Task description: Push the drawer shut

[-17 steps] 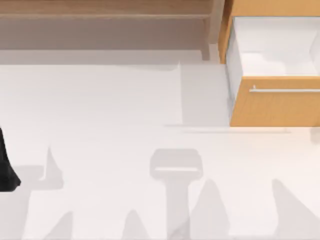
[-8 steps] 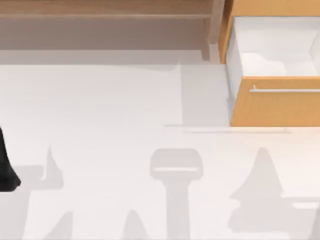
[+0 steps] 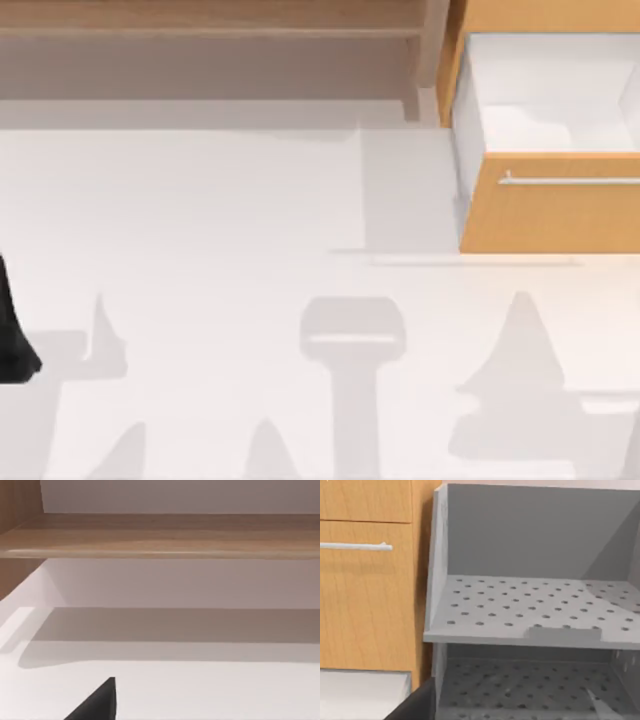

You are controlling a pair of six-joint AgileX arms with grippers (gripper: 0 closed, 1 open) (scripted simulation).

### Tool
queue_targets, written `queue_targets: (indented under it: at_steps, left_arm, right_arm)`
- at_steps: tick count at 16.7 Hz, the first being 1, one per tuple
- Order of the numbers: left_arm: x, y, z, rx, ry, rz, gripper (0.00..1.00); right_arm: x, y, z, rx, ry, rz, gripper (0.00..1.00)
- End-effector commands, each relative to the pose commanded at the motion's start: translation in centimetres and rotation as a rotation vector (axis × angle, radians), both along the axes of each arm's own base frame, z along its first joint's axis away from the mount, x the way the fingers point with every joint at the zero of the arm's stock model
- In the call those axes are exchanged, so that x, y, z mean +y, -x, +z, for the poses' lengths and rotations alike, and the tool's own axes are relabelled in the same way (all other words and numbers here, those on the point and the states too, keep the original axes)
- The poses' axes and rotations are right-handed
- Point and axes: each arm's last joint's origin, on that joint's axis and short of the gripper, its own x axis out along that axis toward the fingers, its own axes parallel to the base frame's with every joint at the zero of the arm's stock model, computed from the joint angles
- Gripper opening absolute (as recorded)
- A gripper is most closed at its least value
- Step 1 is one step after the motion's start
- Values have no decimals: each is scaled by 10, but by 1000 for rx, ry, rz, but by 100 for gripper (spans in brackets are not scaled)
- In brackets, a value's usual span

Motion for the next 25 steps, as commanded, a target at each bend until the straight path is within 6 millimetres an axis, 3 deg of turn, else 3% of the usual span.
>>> queue_targets:
  at_steps: [6,14,20,25]
  left_arm:
    - [0,0,0,0,0,0,100]
    - [0,0,0,0,0,0,100]
    - [0,0,0,0,0,0,100]
    - [0,0,0,0,0,0,100]
  right_arm:
    - [50,-14,-45,-1,293,37,100]
    - [140,-12,-116,29,941,62,100]
    - [189,-9,-143,12,1384,17,100]
    - [206,-8,-152,3,1537,-16,100]
